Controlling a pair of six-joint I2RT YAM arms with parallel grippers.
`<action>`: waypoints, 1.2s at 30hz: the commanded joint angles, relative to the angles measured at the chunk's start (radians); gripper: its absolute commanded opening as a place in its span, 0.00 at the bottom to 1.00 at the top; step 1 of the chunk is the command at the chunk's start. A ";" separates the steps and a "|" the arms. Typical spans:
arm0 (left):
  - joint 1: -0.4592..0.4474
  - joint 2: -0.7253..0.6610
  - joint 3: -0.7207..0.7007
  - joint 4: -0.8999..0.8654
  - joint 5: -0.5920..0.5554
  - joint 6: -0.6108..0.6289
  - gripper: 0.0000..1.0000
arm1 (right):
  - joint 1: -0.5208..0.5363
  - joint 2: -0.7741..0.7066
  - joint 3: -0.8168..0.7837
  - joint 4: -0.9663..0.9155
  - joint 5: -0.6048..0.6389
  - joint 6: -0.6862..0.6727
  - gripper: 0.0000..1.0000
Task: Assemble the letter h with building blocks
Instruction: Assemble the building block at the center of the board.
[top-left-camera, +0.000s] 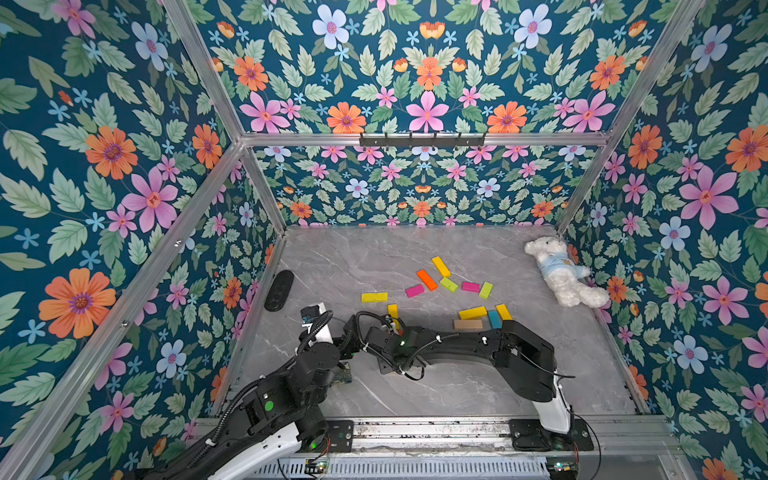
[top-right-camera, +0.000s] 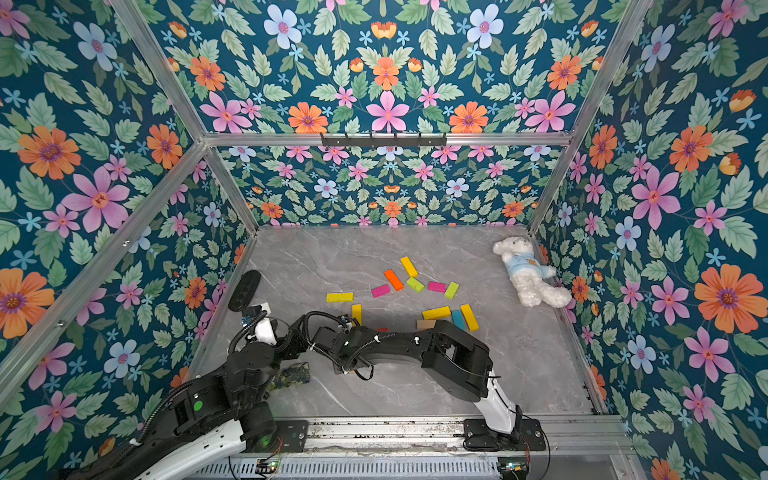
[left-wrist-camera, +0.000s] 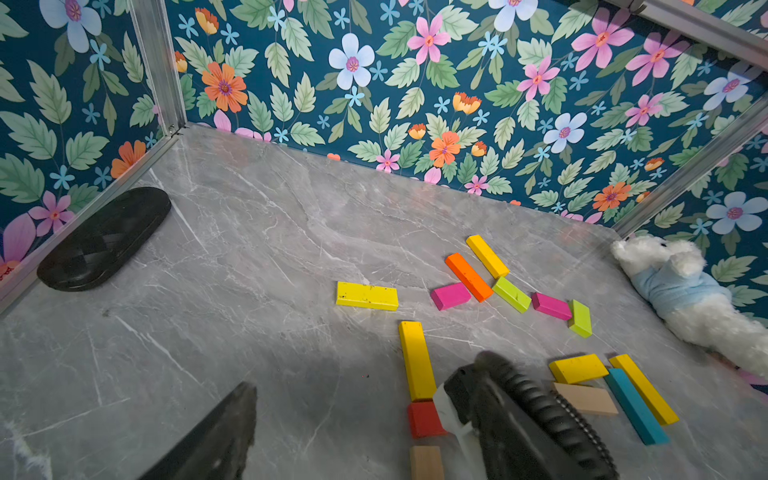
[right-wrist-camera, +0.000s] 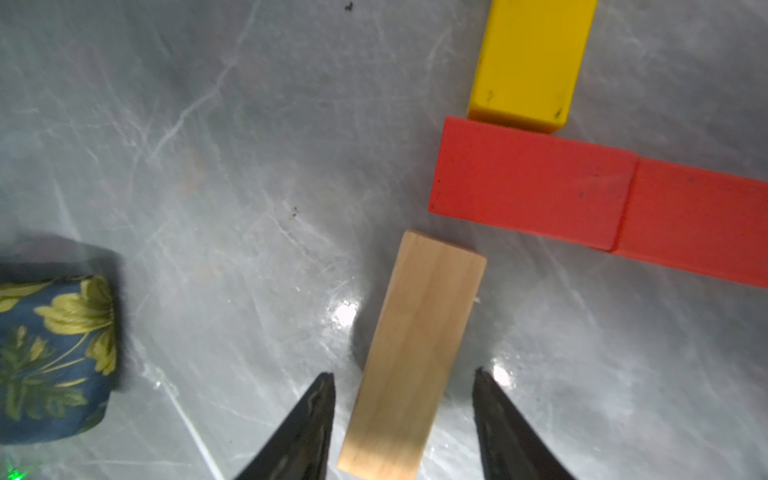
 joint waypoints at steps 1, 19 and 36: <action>-0.005 -0.019 0.008 0.103 0.076 -0.022 0.84 | 0.009 0.017 0.008 -0.050 -0.009 0.018 0.56; -0.004 -0.023 0.006 0.093 0.067 -0.028 0.85 | -0.002 0.025 -0.008 -0.050 -0.018 0.058 0.38; -0.005 -0.013 0.005 0.096 0.059 -0.021 0.86 | -0.016 -0.003 -0.039 -0.052 -0.008 0.115 0.26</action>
